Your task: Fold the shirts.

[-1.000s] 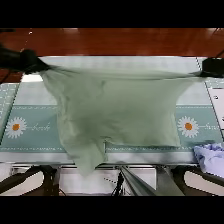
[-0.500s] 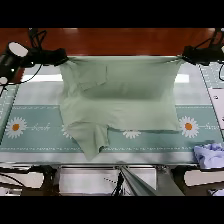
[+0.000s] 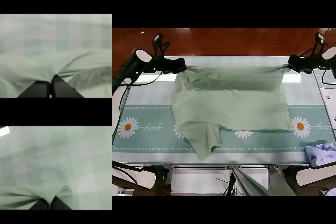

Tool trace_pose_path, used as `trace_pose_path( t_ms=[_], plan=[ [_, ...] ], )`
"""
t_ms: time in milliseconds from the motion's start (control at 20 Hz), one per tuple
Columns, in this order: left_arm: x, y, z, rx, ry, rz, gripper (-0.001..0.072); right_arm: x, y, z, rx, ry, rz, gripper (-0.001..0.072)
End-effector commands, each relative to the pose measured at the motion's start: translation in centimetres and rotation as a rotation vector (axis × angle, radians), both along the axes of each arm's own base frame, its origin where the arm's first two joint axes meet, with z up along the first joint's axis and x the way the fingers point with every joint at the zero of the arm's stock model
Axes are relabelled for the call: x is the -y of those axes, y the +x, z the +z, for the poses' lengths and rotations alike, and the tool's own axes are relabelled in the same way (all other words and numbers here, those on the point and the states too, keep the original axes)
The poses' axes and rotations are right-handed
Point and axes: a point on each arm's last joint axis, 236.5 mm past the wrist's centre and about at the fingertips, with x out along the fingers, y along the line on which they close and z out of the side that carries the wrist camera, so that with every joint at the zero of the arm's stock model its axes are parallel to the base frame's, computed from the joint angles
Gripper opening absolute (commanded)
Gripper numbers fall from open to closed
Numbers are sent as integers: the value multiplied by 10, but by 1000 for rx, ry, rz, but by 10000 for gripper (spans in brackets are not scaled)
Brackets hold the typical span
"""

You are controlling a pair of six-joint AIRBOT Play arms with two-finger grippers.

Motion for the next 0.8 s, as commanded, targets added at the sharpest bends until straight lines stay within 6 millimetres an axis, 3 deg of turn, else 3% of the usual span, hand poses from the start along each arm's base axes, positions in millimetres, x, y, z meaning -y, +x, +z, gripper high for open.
trace_pose_path(
  t_ms=[0,100,200,450,500,600,650,750],
  plan=[
    [12,-68,-17,-245,11,-176,24,-11,-39,-11,-161,33,67,29],
    [6,-84,-24,-311,40,-200,24,-12,-60,-21,-254,23,100,30],
    [0,-83,-26,-319,49,-184,24,-12,-74,-28,-316,-11,122,29],
    [-12,-87,-32,-366,51,-138,28,-13,-89,-40,-400,-11,132,31],
    [-13,-88,-32,-369,51,-140,80,-13,-90,-40,-402,-11,133,39],
    [-12,-96,-32,-400,47,-157,398,-13,-93,-40,-409,-16,154,331],
    [-14,-105,-30,-431,42,-171,470,-10,-99,-41,-428,-35,186,409],
    [-24,-122,-21,-487,33,-186,473,15,-125,-41,-525,-131,206,435]
  ],
)
